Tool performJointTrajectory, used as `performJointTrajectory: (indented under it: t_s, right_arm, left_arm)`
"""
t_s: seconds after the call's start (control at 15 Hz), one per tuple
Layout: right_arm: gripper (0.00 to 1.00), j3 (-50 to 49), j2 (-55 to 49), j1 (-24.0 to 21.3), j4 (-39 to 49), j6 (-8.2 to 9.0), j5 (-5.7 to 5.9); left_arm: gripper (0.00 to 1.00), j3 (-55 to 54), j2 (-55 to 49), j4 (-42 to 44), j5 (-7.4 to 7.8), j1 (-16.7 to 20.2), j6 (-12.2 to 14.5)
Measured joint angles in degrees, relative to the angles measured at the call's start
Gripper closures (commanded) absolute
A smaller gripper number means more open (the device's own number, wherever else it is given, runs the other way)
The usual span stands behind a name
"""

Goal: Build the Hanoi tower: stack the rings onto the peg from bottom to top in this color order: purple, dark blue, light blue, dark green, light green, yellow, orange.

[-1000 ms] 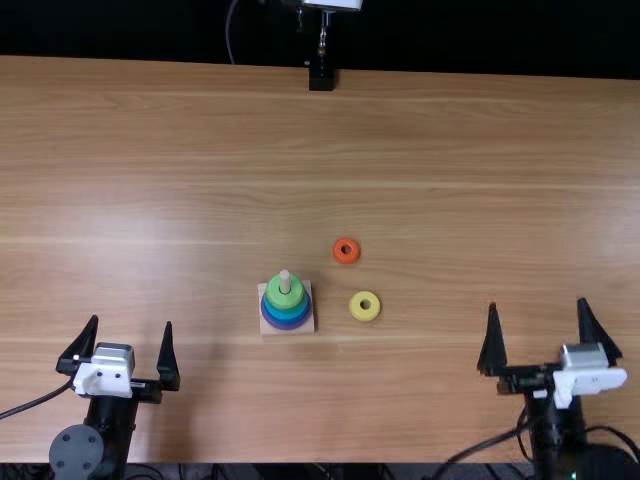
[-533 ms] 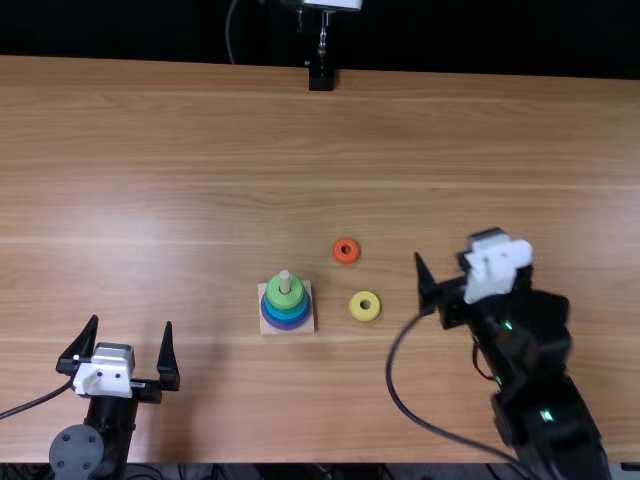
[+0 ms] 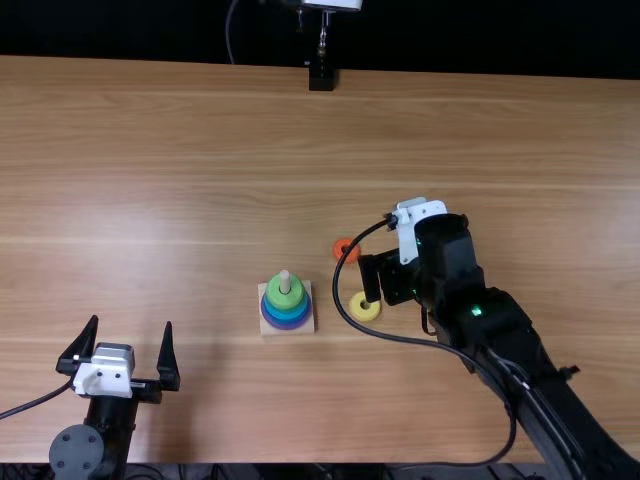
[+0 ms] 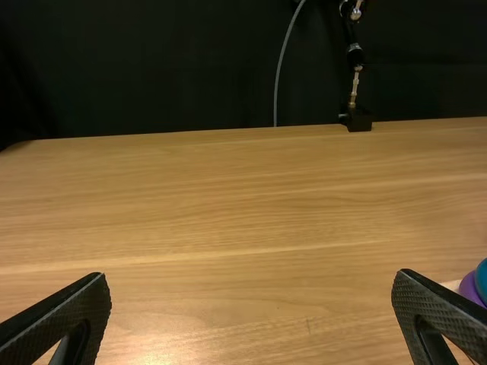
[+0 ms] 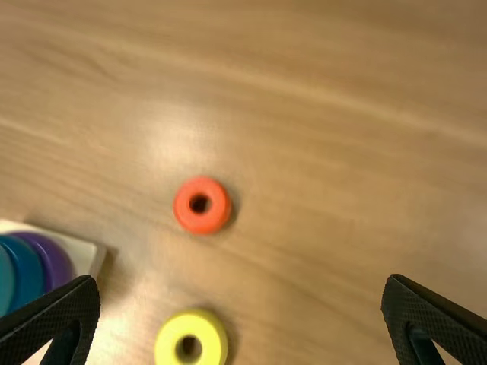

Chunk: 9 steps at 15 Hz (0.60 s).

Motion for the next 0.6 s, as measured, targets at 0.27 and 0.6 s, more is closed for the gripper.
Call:
performJointTrajectory:
  t_s: [0.27,0.6]
  right_arm:
    - [0.0,1.5,8.6,0.9,-7.8,1.86,0.0]
    - [0.0,4.0,13.2,5.2,-7.8,2.32,0.0]
  left_arm:
    - [0.0,0.0,0.0,0.0,0.02,0.0,0.0]
    - [0.0,0.0,0.0,0.0,0.02,0.0,0.0]
